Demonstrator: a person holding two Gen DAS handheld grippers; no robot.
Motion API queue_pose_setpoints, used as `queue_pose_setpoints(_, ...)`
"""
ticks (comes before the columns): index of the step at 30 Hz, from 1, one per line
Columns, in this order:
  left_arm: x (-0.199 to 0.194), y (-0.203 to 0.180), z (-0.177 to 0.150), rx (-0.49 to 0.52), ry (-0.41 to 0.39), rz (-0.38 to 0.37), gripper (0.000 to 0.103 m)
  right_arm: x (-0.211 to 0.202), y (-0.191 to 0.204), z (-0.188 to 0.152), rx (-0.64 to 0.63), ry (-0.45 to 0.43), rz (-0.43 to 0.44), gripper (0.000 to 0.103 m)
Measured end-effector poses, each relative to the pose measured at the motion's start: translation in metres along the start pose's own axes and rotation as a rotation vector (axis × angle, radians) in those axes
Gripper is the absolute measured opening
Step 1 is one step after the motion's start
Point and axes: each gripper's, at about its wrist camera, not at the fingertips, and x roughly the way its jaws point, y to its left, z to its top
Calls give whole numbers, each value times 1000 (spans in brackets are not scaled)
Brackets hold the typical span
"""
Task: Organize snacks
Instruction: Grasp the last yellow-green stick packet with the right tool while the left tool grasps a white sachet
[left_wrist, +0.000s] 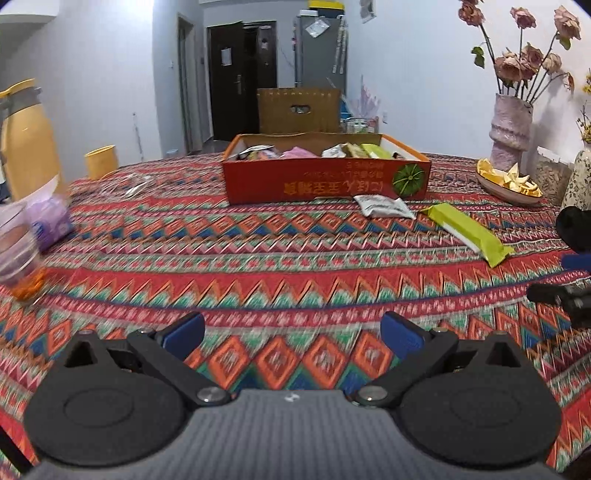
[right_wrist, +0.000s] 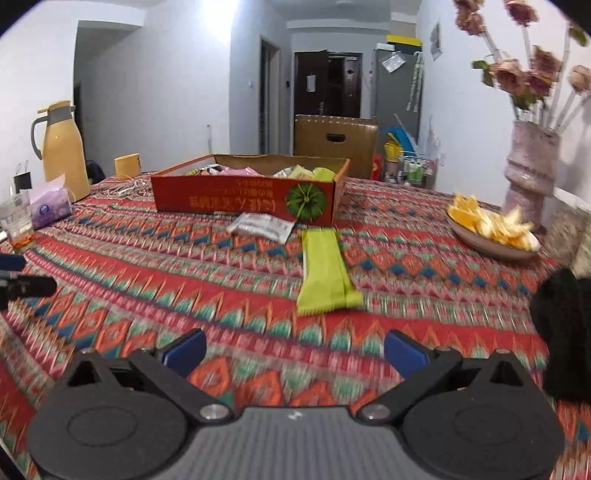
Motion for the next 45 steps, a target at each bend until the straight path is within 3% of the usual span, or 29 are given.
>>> queue_pose_setpoints(7, 67, -34, 46, 102, 10, -29, 103, 97, -31, 60, 8, 87, 70, 80)
queue_pose_setpoints(9, 91, -46, 61, 108, 19, -17, 103, 131, -34, 68, -9, 134, 56, 54)
queue_pose_setpoints(12, 121, -58, 80, 90, 13, -55, 103, 147, -39, 70, -26, 116, 58, 39)
queue_pose_setpoints(16, 159, -80, 96, 111, 37, -99, 103, 139, -48, 61, -17, 83, 35, 37)
queue_pose_setpoints(22, 220, -120, 110, 148, 77, -83, 103, 128, -76, 56, 116, 33, -10, 34)
queue_pose_setpoints(26, 244, -124, 119, 87, 105, -100, 102, 126, -82, 55, 143, 25, -10, 34)
queue_pose_setpoints(29, 239, -122, 120, 63, 87, -109, 72, 128, -81, 55, 139, 25, 0, 34)
queue_pose_setpoints(32, 226, -122, 115, 79, 96, -137, 57, 128, -82, 56, 150, 24, 6, 33)
queue_pose_setpoints(38, 177, -120, 90, 117, 133, -158, 51, 129, -81, 55, 155, 23, 13, 33)
queue_pose_setpoints(45, 98, -76, 60, -17, 128, -141, 50, 129, -88, 54, 198, 16, 37, 32)
